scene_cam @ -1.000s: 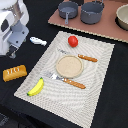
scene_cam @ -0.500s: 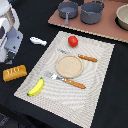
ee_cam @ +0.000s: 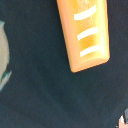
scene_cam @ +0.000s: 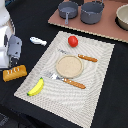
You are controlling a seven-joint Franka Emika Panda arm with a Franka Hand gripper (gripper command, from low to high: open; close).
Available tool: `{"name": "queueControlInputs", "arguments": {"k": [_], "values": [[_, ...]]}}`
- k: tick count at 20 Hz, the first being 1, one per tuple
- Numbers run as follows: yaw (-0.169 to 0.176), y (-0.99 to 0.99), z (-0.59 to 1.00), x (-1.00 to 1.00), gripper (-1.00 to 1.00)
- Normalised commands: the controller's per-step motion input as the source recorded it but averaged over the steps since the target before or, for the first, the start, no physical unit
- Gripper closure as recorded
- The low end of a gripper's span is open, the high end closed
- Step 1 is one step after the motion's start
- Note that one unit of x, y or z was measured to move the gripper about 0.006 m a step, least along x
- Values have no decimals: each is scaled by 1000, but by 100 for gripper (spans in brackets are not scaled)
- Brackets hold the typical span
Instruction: Interact with the objects in diverse but meaningful ways.
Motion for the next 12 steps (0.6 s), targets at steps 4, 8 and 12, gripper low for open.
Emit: {"name": "queueControlInputs", "arguments": {"k": [4,8,12], "values": [[12,-39,-243,244,-100],[10,-114,-281,201,-100],[9,-191,-313,145,-100]]}}
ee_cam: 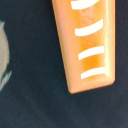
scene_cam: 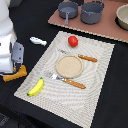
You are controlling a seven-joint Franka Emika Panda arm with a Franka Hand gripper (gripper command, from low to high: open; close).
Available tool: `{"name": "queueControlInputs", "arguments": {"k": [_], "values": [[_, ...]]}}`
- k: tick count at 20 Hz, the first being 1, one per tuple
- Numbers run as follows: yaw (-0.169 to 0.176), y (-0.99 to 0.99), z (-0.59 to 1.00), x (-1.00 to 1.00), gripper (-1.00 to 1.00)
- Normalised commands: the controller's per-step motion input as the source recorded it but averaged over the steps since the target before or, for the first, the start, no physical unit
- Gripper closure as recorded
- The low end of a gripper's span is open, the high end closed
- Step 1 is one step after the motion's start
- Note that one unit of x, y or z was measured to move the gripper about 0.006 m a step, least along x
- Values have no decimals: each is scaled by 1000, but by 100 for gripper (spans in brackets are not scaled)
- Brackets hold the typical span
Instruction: Interact with the objects in diverse but meaningful ways.
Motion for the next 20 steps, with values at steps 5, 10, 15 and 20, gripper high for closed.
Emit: {"name": "queueControlInputs", "arguments": {"k": [5,10,15,20], "values": [[4,-289,-272,127,-100],[0,-73,-239,301,-100],[0,0,-247,367,-100],[0,-2,-137,277,100]]}}
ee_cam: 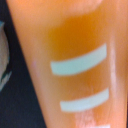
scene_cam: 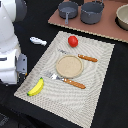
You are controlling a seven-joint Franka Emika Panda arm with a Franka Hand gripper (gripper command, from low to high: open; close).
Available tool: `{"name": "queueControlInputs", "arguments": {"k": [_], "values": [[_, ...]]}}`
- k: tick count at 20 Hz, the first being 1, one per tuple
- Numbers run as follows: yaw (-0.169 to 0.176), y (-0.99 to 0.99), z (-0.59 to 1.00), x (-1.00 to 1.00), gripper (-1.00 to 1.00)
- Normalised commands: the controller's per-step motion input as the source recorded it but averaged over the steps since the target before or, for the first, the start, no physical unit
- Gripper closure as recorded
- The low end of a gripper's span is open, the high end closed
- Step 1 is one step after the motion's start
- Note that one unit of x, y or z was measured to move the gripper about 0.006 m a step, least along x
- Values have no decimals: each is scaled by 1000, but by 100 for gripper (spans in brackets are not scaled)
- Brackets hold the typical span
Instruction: Interact with the objects in diverse but meaningful ways.
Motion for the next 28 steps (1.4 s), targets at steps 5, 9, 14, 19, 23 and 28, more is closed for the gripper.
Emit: {"name": "queueControlInputs", "arguments": {"k": [5,9,14,19,23,28], "values": [[0,-42,-79,227,100],[0,-54,-57,96,100],[5,-93,-35,-55,100],[43,33,650,-557,100],[14,177,1000,-18,100],[0,207,1000,455,100]]}}
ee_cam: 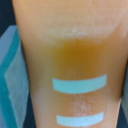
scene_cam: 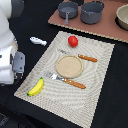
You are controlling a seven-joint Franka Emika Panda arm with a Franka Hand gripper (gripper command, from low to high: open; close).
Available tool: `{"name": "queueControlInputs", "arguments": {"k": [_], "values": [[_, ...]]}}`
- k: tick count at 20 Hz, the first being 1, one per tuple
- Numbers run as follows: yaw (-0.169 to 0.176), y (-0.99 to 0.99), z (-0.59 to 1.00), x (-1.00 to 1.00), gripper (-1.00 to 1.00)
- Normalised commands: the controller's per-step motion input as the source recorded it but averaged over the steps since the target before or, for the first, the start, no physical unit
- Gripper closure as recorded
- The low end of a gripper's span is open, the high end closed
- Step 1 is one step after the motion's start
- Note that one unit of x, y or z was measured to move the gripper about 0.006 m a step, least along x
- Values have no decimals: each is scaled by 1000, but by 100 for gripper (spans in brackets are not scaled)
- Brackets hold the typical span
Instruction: Interact with the objects in diverse but meaningful ways.
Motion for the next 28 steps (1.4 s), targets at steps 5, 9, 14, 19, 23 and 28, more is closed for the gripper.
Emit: {"name": "queueControlInputs", "arguments": {"k": [5,9,14,19,23,28], "values": [[0,179,1000,910,100],[0,232,1000,1000,100],[0,247,828,1000,100],[0,359,533,1000,100],[0,385,377,1000,100],[0,327,135,1000,100]]}}
